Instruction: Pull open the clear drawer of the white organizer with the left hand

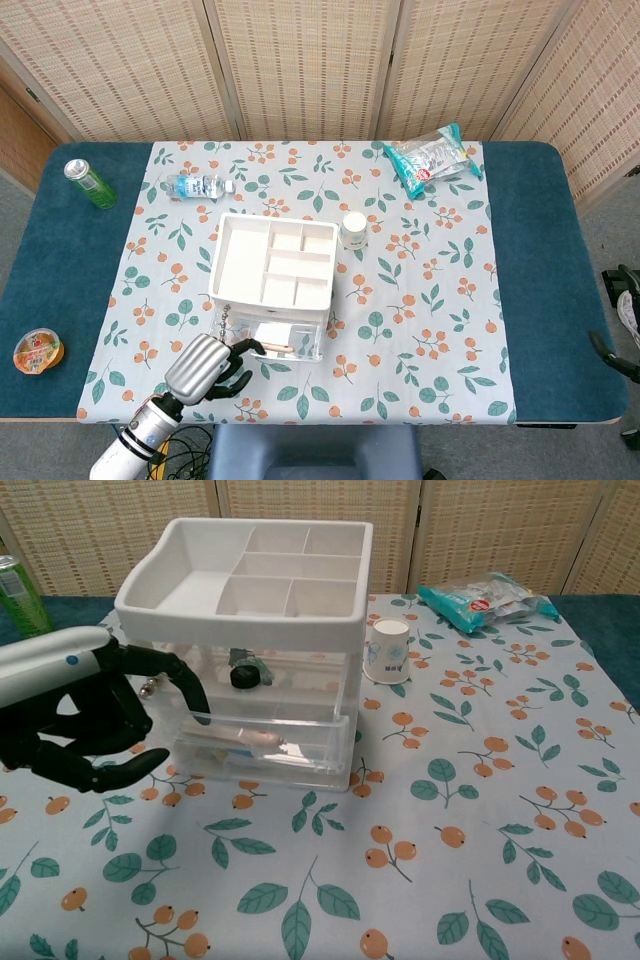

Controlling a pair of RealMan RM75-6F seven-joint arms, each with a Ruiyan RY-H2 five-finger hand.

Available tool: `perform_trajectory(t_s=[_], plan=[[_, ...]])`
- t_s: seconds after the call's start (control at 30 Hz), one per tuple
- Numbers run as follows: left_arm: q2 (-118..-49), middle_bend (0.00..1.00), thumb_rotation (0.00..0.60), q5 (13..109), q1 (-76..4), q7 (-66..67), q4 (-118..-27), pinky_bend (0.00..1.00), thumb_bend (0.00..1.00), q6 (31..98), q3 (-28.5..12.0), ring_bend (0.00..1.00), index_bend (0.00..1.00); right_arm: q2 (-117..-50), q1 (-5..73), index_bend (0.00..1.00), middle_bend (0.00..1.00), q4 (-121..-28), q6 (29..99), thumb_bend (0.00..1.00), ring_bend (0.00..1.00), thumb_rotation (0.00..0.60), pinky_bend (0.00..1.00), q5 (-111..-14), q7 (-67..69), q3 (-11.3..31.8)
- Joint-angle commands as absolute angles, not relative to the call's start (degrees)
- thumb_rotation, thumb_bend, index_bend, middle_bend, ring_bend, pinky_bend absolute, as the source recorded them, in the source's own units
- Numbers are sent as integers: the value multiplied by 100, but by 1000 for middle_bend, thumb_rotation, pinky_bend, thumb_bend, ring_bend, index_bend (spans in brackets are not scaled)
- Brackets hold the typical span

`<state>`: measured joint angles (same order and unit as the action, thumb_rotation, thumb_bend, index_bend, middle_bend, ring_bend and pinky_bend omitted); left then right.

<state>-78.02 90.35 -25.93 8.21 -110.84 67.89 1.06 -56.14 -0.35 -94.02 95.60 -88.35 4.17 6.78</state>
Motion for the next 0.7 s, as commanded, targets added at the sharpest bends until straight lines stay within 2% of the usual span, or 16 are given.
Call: perform_trajectory(t_s=[0.03, 0.7], plan=[[-7772, 924, 600, 9037, -2578, 845, -11102, 1000, 430, 6795, 122, 1000, 407, -5613, -32, 43, 178, -9403, 9552, 282, 108, 600, 42, -8831, 417, 679], [-7645, 924, 600, 9266, -2397, 901, -11267, 1000, 430, 6966, 271, 1000, 409, -5618, -42, 43, 178, -9416, 9583, 282, 109, 600, 42, -8882, 421, 672]])
